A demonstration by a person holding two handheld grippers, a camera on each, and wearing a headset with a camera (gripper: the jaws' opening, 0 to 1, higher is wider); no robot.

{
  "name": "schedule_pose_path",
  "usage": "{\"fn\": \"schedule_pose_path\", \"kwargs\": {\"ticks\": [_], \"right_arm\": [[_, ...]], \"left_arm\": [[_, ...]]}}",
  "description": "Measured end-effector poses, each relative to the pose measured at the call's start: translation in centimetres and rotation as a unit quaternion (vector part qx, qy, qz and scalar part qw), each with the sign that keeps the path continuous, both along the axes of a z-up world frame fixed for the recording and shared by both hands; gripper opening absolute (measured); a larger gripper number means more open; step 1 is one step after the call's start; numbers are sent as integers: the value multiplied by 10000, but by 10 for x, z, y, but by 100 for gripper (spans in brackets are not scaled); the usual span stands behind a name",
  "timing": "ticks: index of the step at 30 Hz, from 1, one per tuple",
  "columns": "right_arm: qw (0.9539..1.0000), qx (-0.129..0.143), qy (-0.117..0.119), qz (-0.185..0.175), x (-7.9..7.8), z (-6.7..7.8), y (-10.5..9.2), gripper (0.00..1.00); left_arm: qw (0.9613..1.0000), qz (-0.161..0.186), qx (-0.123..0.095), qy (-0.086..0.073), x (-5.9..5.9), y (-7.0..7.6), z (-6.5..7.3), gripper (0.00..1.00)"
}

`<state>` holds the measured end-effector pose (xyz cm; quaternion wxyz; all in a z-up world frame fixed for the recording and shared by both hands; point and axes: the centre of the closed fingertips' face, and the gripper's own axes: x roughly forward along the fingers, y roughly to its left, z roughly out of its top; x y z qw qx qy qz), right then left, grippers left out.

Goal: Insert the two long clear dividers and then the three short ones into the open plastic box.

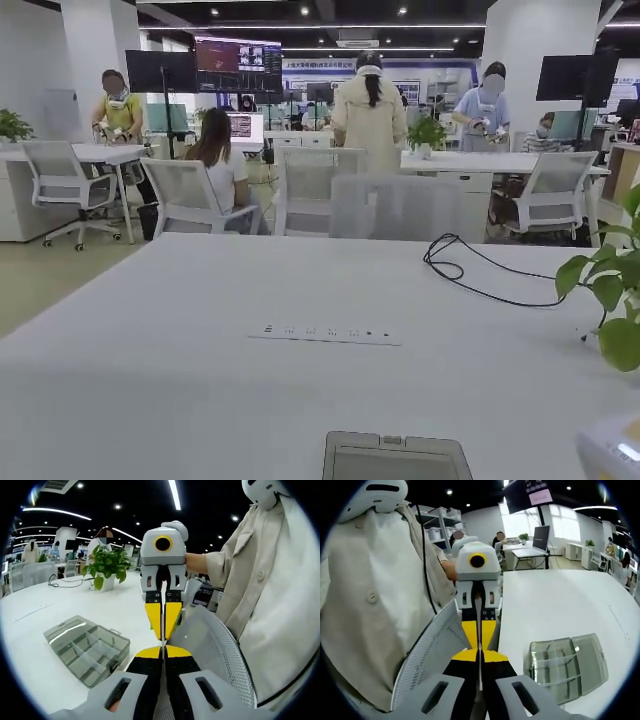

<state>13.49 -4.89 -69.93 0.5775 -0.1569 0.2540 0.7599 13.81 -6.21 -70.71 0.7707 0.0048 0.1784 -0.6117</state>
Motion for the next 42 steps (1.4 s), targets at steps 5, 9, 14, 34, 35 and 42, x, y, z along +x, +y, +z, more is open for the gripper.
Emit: {"fn": "schedule_pose_path", "kwargs": {"ticks": [5, 9, 14, 34, 35, 42], "right_arm": [[9998, -71, -130, -146, 9, 0, 1, 2], [9992, -191, -308, -193, 14, 1, 1, 2], [9967, -505, -632, -97, 22, -6, -5, 2], [9705, -1823, -1501, -496, 90, -41, -28, 2], [9682, -1908, -1538, -507, 94, -43, -29, 2], [9601, -2197, -1636, -561, 115, -55, -35, 2]], "left_arm": [[9998, 218, 14, -14, 8, 3, -2, 0], [9994, 350, 45, -24, 13, 5, -5, 2], [9979, 637, -64, 70, 21, 9, -8, 7], [9882, 1508, 65, -260, 49, 25, -14, 41], [9870, 1576, 79, -306, 52, 27, -14, 42], [9826, 1832, 44, -288, 60, 32, -14, 55]]}}
